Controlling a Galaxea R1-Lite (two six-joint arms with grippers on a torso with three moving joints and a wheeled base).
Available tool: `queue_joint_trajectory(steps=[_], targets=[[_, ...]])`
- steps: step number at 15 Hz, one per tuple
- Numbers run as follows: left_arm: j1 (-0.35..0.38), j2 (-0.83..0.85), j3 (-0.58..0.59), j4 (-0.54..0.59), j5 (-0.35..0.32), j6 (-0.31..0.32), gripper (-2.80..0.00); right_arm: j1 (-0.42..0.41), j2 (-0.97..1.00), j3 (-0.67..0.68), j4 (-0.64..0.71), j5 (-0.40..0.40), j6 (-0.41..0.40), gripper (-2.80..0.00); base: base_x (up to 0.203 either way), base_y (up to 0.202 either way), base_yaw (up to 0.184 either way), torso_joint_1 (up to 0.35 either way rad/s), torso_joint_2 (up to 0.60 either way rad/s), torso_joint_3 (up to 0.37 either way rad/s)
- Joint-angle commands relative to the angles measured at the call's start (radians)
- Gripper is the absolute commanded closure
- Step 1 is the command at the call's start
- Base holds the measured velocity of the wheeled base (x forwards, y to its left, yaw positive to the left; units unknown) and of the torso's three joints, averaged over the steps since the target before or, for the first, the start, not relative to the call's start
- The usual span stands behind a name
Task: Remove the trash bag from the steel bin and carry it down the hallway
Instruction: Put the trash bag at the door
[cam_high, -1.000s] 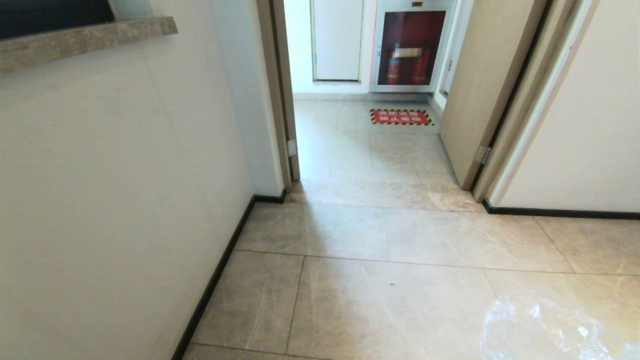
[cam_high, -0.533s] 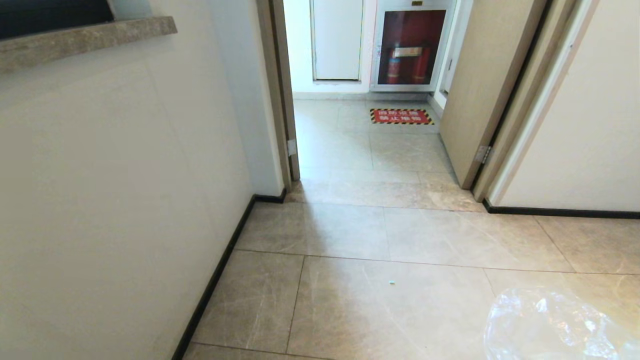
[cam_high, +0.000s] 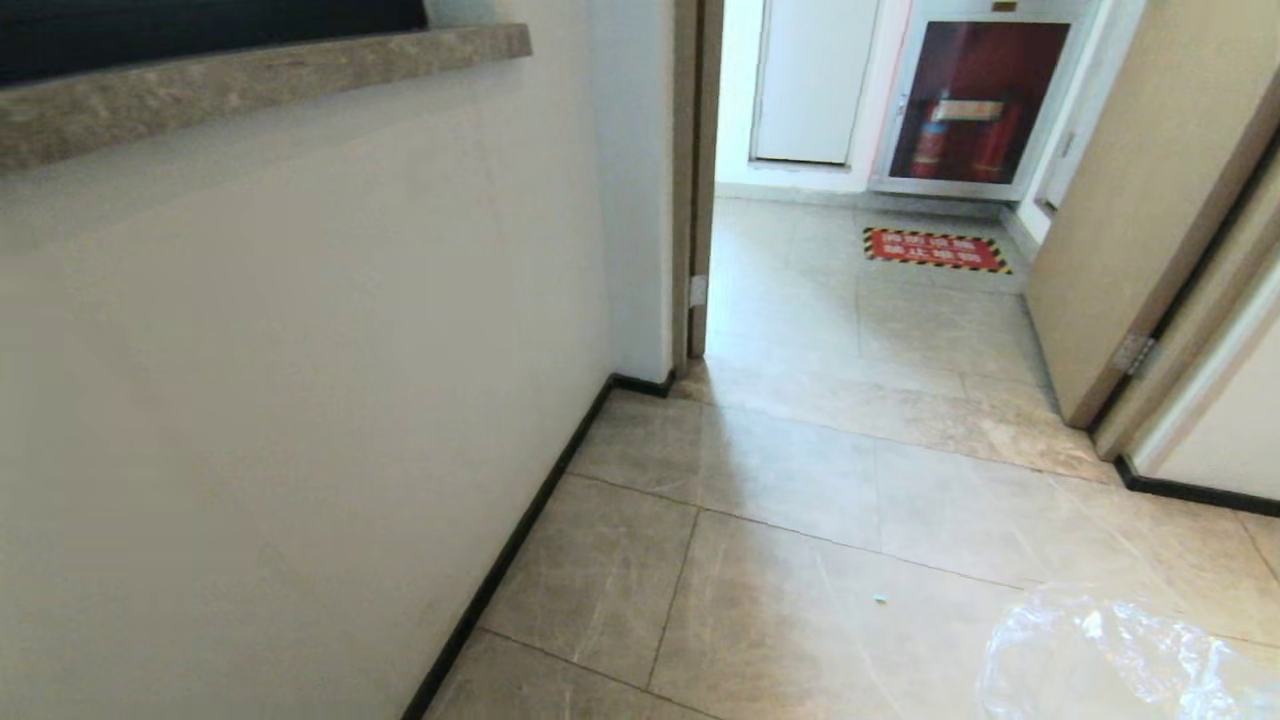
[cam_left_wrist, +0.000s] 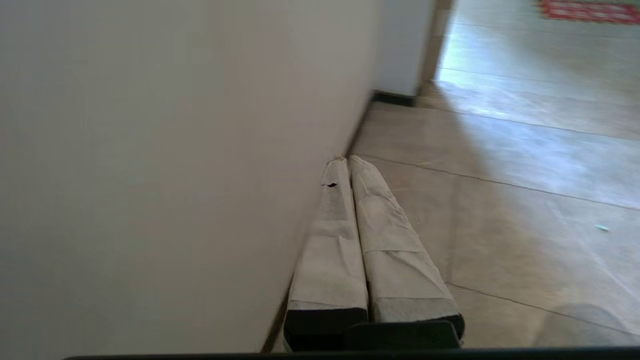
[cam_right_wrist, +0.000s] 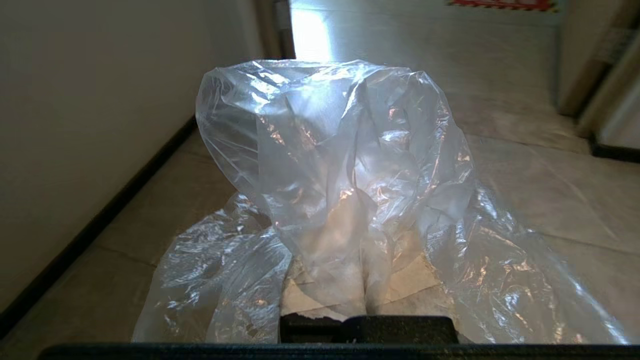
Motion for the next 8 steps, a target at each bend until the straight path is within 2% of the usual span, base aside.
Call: queue_joint_trajectory(steps=[1,8], targets=[[0.000,0.000,0.000,0.000,0.000,-0.001,0.00,0.001,0.001,0.002,-0.001,0.000,0.001,0.00,-0.001,-0.011,0.163,-0.005,0.00,0.002],[0.000,0.000,0.000,0.000,0.000,0.000,0.00,0.001,0.001,0.002,-0.001,0.000,-0.002,0.00,-0.002,-0.012,0.170,0.003,0.00,0.002]])
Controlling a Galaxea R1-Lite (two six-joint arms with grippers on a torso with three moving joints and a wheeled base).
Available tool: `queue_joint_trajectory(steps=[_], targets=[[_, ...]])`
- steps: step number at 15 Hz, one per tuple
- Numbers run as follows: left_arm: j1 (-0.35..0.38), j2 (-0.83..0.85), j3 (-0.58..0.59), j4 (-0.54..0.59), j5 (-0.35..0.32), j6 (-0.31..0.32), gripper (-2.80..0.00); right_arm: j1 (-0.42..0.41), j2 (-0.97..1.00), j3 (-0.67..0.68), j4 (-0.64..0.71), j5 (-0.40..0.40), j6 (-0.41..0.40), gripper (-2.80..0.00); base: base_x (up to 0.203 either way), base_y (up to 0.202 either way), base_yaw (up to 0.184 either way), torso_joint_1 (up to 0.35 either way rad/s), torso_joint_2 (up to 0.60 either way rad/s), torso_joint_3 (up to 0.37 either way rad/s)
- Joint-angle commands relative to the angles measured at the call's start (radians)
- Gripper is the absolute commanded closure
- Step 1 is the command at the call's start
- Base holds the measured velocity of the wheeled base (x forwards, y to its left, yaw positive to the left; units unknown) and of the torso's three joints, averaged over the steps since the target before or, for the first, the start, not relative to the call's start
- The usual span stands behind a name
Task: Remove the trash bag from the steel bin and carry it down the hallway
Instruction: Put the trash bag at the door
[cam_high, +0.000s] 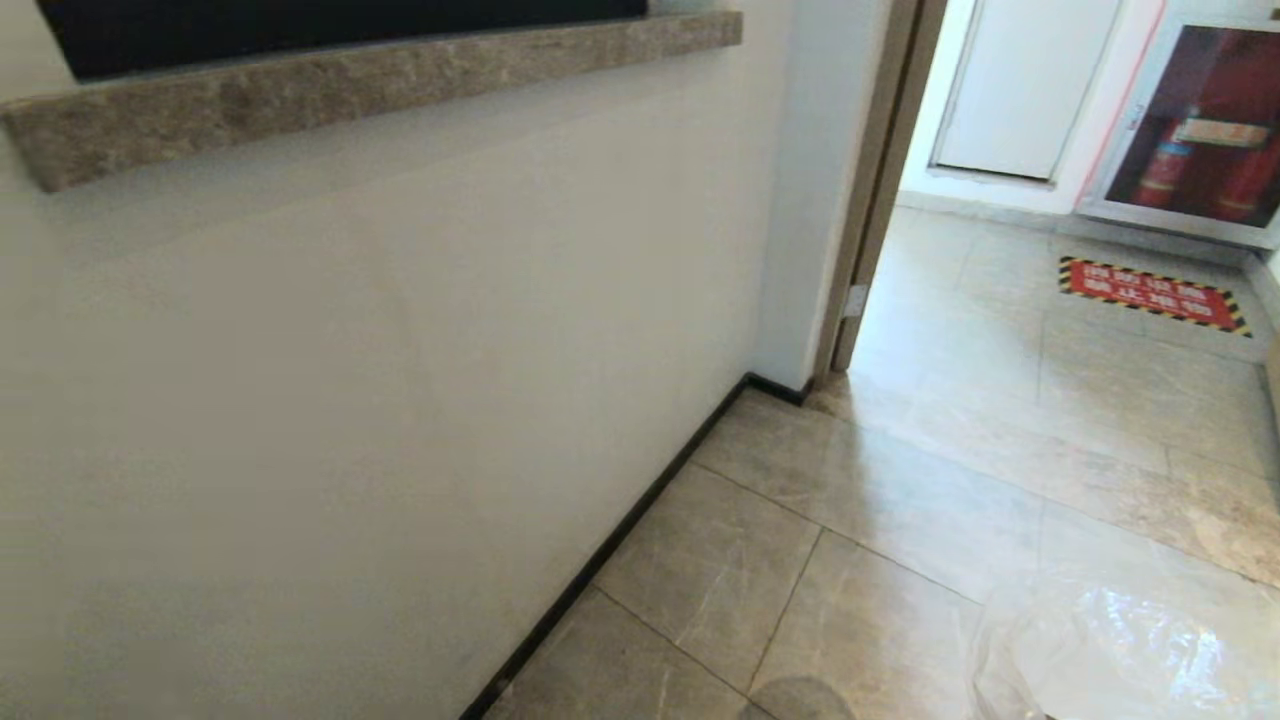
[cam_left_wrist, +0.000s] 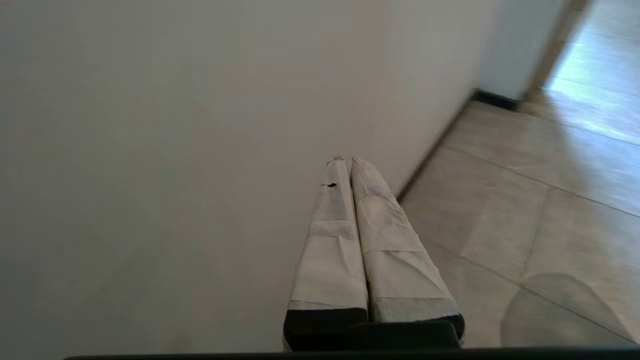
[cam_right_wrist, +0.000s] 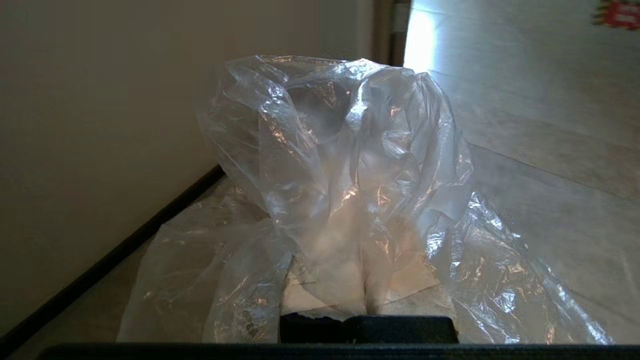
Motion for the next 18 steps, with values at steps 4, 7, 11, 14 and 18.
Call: queue_joint_trajectory(steps=[4,7,11,14,18], targets=[[0.000,0.000,0.000,0.000,0.000,-0.001,0.00,0.000,0.001,0.002,0.000,0.000,-0.001,0.00,-0.001,-0.008,0.171,0.000,0.00,0.004],[0.000,0.000,0.000,0.000,0.000,0.000,0.00,0.000,0.002,0.002,0.000,0.000,-0.001,0.00,0.001,-0.008,0.172,0.003,0.00,0.004],[0.000,0.000,0.000,0.000,0.000,0.000,0.00,0.000,0.001,0.002,0.000,-0.001,-0.001,0.00,0.001,-0.012,0.170,0.001,0.00,0.001],[0.000,0.000,0.000,0.000,0.000,0.000,0.00,0.000,0.001,0.002,0.000,0.000,-0.001,0.00,0.001,-0.010,0.168,0.003,0.00,0.001],[0.000,0.000,0.000,0.000,0.000,0.000,0.00,0.000,0.001,0.002,0.003,-0.001,0.002,0.00,-0.001,-0.011,0.166,0.003,0.00,0.003]])
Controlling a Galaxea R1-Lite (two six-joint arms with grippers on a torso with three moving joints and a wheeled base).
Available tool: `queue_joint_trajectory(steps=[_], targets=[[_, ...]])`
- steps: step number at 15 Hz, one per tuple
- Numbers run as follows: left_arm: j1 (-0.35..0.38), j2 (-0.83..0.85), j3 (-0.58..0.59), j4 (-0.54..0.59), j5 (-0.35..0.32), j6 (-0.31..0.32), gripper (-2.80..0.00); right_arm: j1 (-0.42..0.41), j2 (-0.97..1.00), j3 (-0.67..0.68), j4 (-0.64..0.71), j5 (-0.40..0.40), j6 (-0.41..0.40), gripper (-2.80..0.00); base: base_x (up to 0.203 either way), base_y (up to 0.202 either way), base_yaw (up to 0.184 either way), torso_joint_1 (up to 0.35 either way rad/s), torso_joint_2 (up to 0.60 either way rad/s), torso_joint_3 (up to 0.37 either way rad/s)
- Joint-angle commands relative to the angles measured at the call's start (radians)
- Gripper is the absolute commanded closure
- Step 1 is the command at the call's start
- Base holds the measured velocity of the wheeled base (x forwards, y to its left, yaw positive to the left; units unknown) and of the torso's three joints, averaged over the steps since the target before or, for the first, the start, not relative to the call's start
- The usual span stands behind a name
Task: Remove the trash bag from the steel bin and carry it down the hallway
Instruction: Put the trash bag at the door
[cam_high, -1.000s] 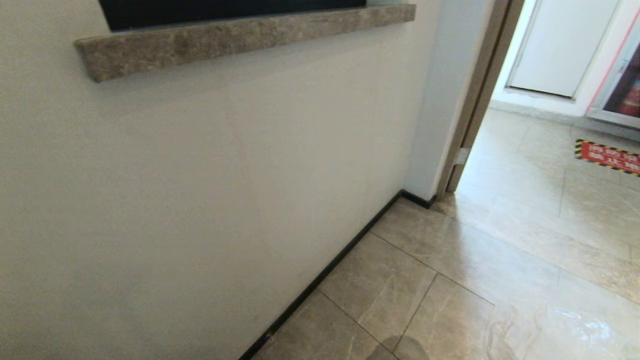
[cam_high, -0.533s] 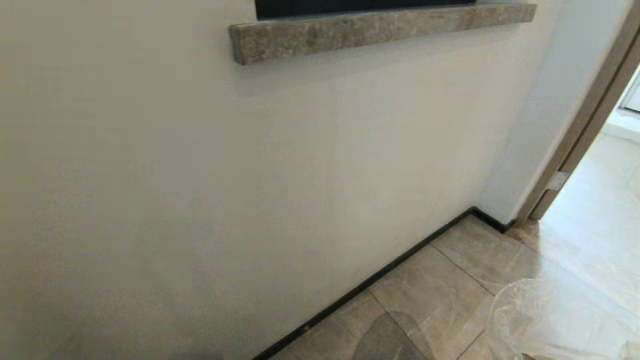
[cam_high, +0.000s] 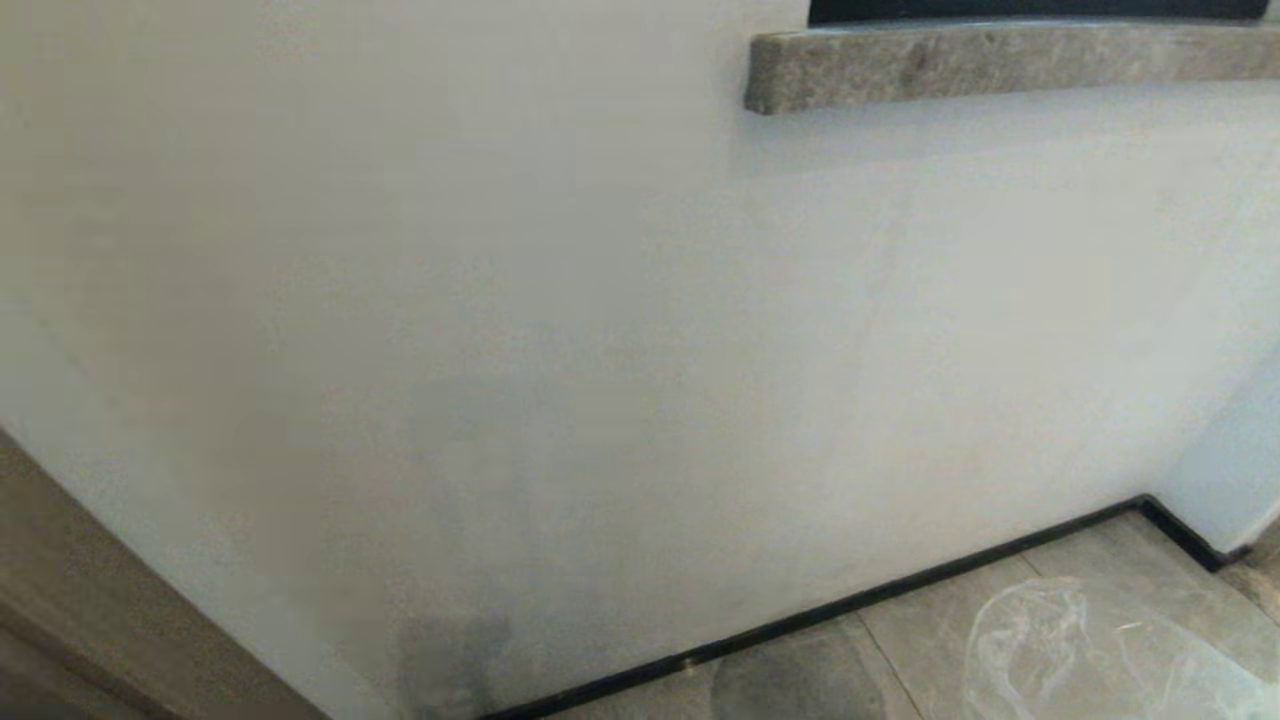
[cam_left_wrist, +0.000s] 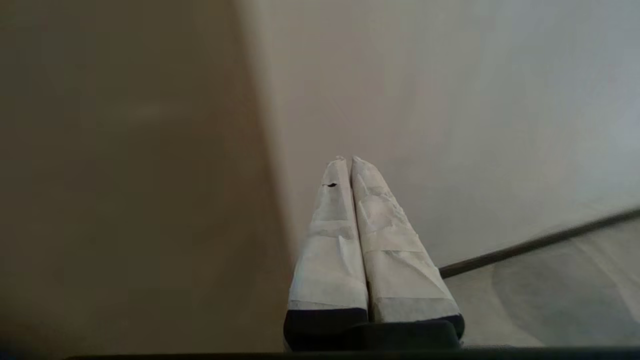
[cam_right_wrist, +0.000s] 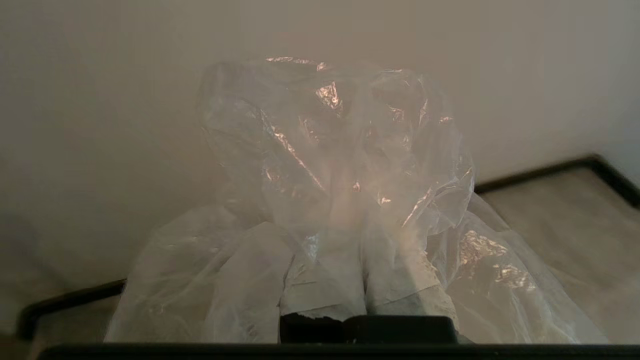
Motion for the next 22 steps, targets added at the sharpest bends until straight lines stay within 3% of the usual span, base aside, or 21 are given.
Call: queue_joint_trajectory(steps=[1,22], targets=[[0.000,0.000,0.000,0.000,0.000,0.000,0.00,0.000,0.001,0.003,0.000,0.000,0.005,0.00,0.003,-0.007,0.098,0.002,0.00,0.004],[0.000,0.000,0.000,-0.002,0.000,0.010,0.00,0.000,0.001,0.002,0.000,0.000,0.002,0.00,0.000,0.000,0.003,0.000,0.00,0.000]])
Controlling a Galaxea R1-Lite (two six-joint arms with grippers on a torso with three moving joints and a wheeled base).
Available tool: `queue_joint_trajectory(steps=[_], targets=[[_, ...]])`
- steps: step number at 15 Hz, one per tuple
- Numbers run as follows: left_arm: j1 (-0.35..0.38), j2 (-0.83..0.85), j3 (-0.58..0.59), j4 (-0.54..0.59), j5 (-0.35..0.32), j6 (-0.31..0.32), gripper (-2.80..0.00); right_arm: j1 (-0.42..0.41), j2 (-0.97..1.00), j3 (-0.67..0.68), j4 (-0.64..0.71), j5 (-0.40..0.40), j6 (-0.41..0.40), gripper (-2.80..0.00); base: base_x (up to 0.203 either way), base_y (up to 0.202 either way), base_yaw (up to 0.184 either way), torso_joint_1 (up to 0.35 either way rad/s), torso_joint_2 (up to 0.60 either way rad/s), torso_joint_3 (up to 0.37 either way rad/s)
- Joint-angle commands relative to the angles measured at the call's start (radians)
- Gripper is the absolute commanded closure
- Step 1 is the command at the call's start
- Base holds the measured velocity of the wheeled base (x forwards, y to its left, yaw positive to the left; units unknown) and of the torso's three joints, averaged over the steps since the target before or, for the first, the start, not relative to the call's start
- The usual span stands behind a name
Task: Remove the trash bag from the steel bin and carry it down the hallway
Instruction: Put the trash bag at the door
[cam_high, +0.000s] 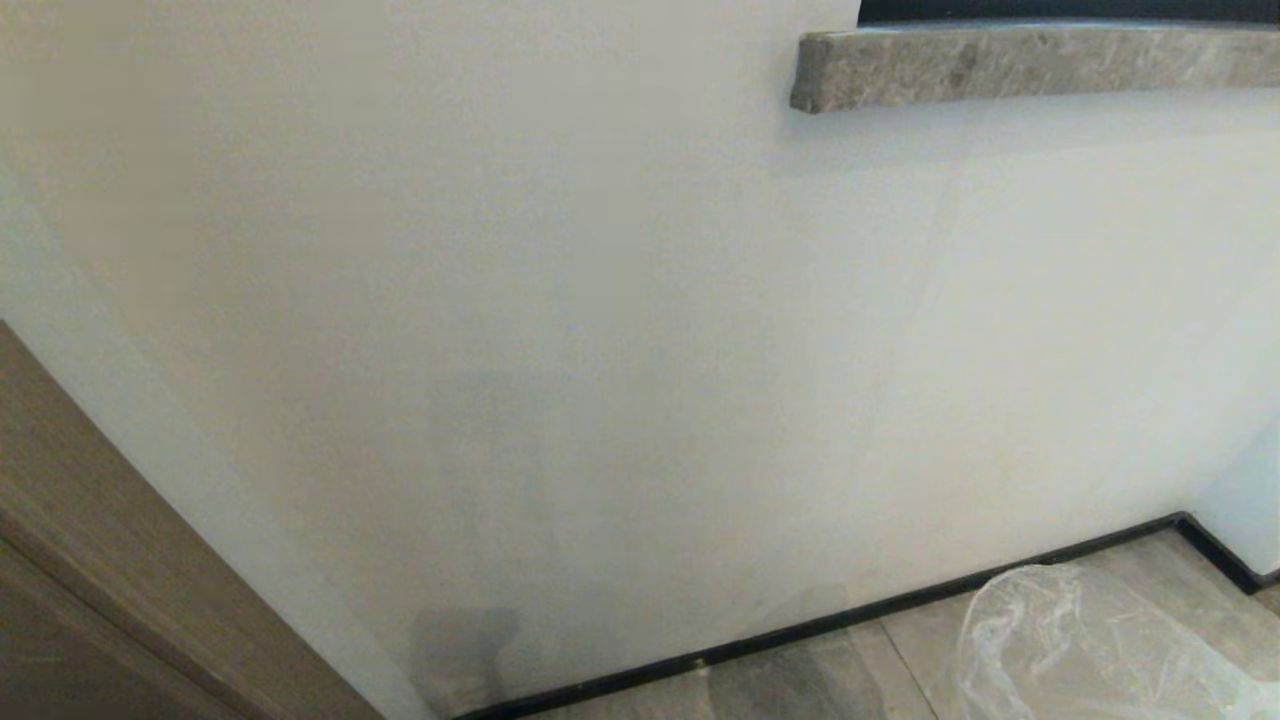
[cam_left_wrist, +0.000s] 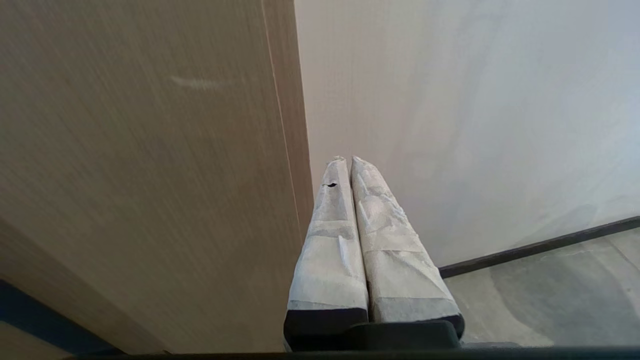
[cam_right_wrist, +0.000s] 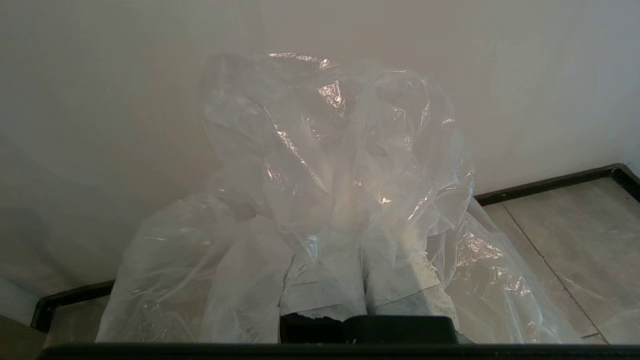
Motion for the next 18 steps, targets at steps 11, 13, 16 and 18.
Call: queue_joint_trajectory(steps=[11,13,16,18], targets=[[0.000,0.000,0.000,0.002,0.000,-0.003,0.00,0.000,0.001,0.002,0.000,0.000,-0.003,0.00,0.000,0.000,0.000,0.001,0.00,-0.063],[0.000,0.000,0.000,0.002,0.000,-0.001,0.00,0.000,0.001,0.002,0.000,0.000,-0.006,0.00,0.000,0.000,0.000,0.000,0.00,-0.194],[0.000,0.000,0.000,0.001,0.000,-0.001,0.00,0.000,0.001,0.002,0.000,0.000,-0.007,0.00,0.000,0.000,0.000,0.003,0.00,-0.198],[0.000,0.000,0.000,0.001,0.000,-0.002,0.00,0.000,0.001,0.002,0.000,0.000,-0.011,0.00,0.000,0.000,0.000,0.004,0.00,-0.199]])
